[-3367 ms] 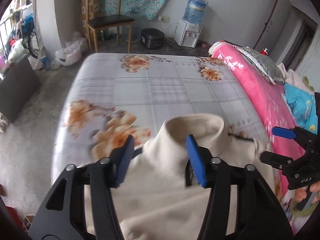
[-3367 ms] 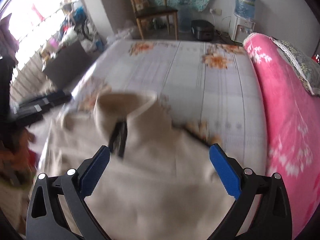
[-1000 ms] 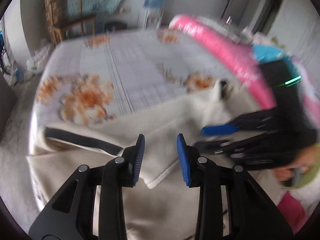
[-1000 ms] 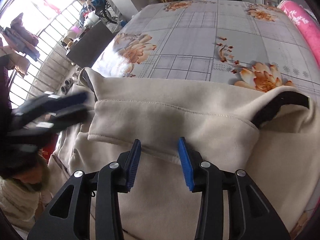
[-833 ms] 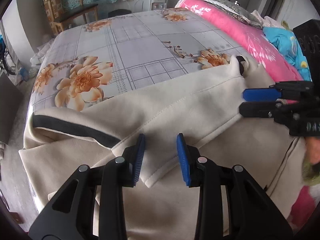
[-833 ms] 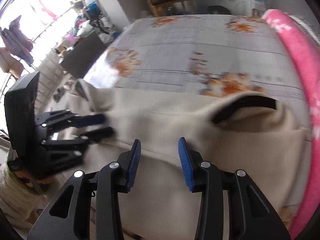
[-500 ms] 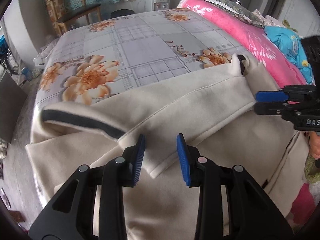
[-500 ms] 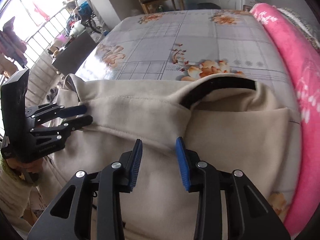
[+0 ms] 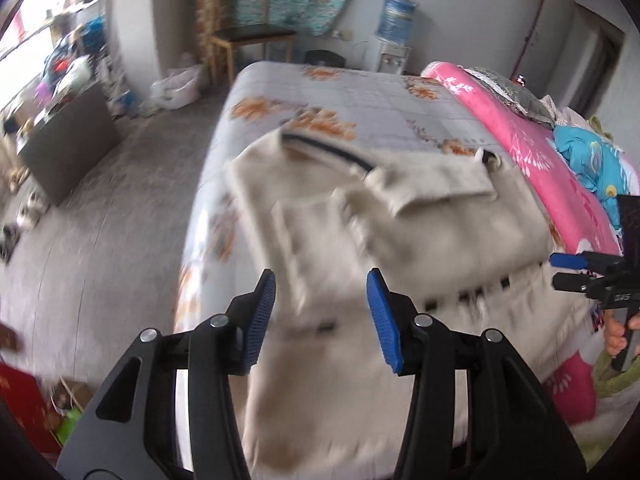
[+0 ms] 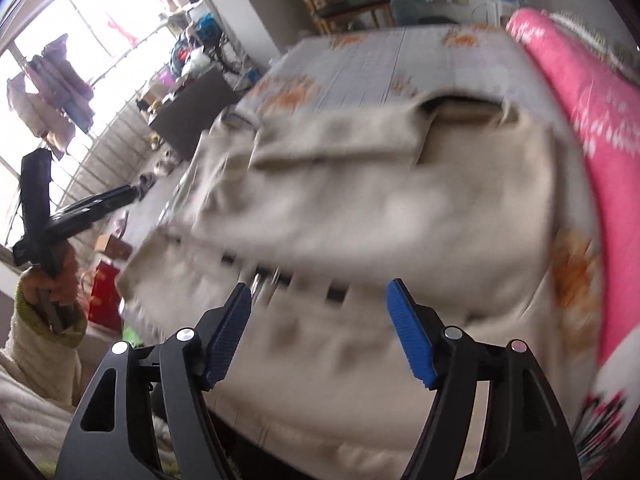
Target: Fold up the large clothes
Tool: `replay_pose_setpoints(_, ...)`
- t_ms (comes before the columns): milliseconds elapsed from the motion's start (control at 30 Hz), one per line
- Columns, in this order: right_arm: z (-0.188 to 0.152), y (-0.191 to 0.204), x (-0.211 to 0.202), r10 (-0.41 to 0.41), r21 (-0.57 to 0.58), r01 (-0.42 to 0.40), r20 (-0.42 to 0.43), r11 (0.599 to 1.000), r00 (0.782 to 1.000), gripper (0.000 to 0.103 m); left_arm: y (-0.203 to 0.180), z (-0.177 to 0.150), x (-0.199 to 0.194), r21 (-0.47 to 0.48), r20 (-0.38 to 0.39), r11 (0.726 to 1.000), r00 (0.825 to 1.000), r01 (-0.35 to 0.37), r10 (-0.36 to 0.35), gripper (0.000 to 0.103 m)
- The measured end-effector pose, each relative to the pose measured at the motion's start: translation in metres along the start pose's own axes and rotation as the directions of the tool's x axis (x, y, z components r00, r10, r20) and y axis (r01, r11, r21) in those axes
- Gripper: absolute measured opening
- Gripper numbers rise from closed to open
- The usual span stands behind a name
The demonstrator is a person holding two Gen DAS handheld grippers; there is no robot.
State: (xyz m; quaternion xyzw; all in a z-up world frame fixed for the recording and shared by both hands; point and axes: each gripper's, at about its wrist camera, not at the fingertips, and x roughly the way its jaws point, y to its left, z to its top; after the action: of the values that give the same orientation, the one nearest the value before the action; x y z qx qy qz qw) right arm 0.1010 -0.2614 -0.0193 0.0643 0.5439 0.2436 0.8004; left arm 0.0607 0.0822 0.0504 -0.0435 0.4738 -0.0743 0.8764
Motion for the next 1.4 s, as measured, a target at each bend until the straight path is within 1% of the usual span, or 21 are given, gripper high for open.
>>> replay_pose_setpoints(67,-0.016,0.005,0.010,0.016,0.019,-0.016,-0.024,1.000,1.000,0.069,0.007,-0.021,-0.005,-0.010,-0.011,1.000,1.000,-0.017,0.017,0.045)
replay_pose_setpoints(133,-0.025,0.008,0.019,0.000,0.032,0.001,-0.040,0.999,0.999,0.069,0.013,-0.042,-0.004,-0.033,-0.026,0.999,0.999,-0.037,0.036,0.045)
replay_pose_setpoints(233,-0.034,0.011,0.028,-0.045,0.038,0.047,-0.056,0.998,0.997,0.069,0.024,-0.059,0.004,-0.073,-0.052,0.996,0.997,-0.053,0.050,0.043)
replay_pose_setpoints(300,-0.035,0.012,0.029,-0.053,0.034,0.055,-0.049,0.998,0.997,0.069,0.031,-0.066,0.012,-0.086,-0.063,0.994,0.996,-0.064,0.059,0.043)
replay_pose_setpoints(333,-0.036,0.013,0.030,-0.059,0.030,0.060,-0.048,0.998,0.997,0.069,0.033,-0.068,0.015,-0.091,-0.071,0.994,0.996,-0.062,0.056,0.041)
replay_pose_setpoints(467,-0.036,0.015,0.031,-0.082,0.026,0.083,-0.052,0.996,0.995,0.069,0.044,-0.074,0.028,-0.142,-0.100,0.990,0.994,0.029,-0.043,0.028)
replay_pose_setpoints(533,-0.036,0.017,0.032,-0.100,0.020,0.101,-0.056,0.995,0.993,0.069,0.047,-0.074,0.025,-0.147,-0.066,0.984,0.992,0.100,-0.111,0.028)
replay_pose_setpoints(567,-0.037,0.018,0.032,-0.109,0.016,0.110,-0.057,0.994,0.992,0.069,0.046,-0.072,0.026,-0.145,-0.061,0.982,0.990,0.118,-0.128,0.028)
replay_pose_setpoints(600,-0.037,0.020,0.033,-0.118,0.009,0.119,-0.057,0.993,0.991,0.069,0.048,-0.071,0.029,-0.146,-0.066,0.980,0.987,0.133,-0.144,0.028)
replay_pose_setpoints(667,-0.038,0.024,0.034,-0.140,-0.007,0.140,-0.054,0.990,0.989,0.069,0.052,-0.070,0.042,-0.162,-0.107,0.980,0.985,0.118,-0.136,0.028)
replay_pose_setpoints(700,-0.039,0.025,0.034,-0.151,-0.014,0.150,-0.055,0.989,0.987,0.069,0.053,-0.069,0.045,-0.166,-0.107,0.978,0.984,0.124,-0.143,0.028)
replay_pose_setpoints(767,-0.039,0.027,0.035,-0.165,-0.022,0.164,-0.054,0.986,0.985,0.069,0.050,-0.065,0.046,-0.150,-0.093,0.980,0.985,0.133,-0.148,0.028)
replay_pose_setpoints(833,-0.040,0.028,0.036,-0.175,-0.027,0.173,-0.052,0.984,0.983,0.069,0.044,-0.062,0.043,-0.136,-0.060,0.973,0.978,0.189,-0.198,0.027)
replay_pose_setpoints(900,-0.041,0.029,0.036,-0.184,-0.029,0.183,-0.049,0.983,0.982,0.069,0.037,-0.061,0.041,-0.112,-0.042,0.971,0.975,0.212,-0.218,0.028)
replay_pose_setpoints(967,-0.041,0.029,0.036,-0.189,-0.028,0.188,-0.045,0.982,0.981,0.069,0.031,-0.063,0.047,-0.082,-0.059,0.984,0.985,0.156,-0.161,0.028)
replay_pose_setpoints(1000,-0.041,0.029,0.036,-0.190,-0.027,0.189,-0.044,0.982,0.981,0.069,0.028,-0.064,0.051,-0.063,-0.074,0.992,0.991,0.108,-0.112,0.028)
replay_pose_setpoints(1033,-0.041,0.029,0.036,-0.190,-0.022,0.189,-0.042,0.982,0.981,0.069,0.023,-0.065,0.053,-0.039,-0.082,0.998,0.995,0.054,-0.057,0.022)
replay_pose_setpoints(1100,-0.042,0.029,0.033,-0.186,-0.006,0.186,-0.041,0.983,0.982,0.069,0.017,-0.065,0.051,-0.011,-0.081,1.000,0.997,0.005,-0.006,0.018)
replay_pose_setpoints(1167,-0.045,0.027,0.022,-0.182,0.008,0.182,-0.024,0.983,0.983,0.069,0.008,-0.065,0.048,0.036,-0.073,0.997,0.995,-0.062,0.065,0.011)
replay_pose_setpoints(1267,-0.052,0.019,-0.005,-0.210,0.027,0.209,0.026,0.977,0.977,0.069,-0.005,-0.068,0.046,0.091,-0.060,0.986,0.988,-0.137,0.143,0.009)
replay_pose_setpoints(1400,-0.056,-0.007,-0.042,-0.276,0.091,0.269,0.087,0.959,0.957,0.069,-0.017,-0.070,0.048,0.146,-0.055,0.967,0.974,-0.208,0.218,0.008)
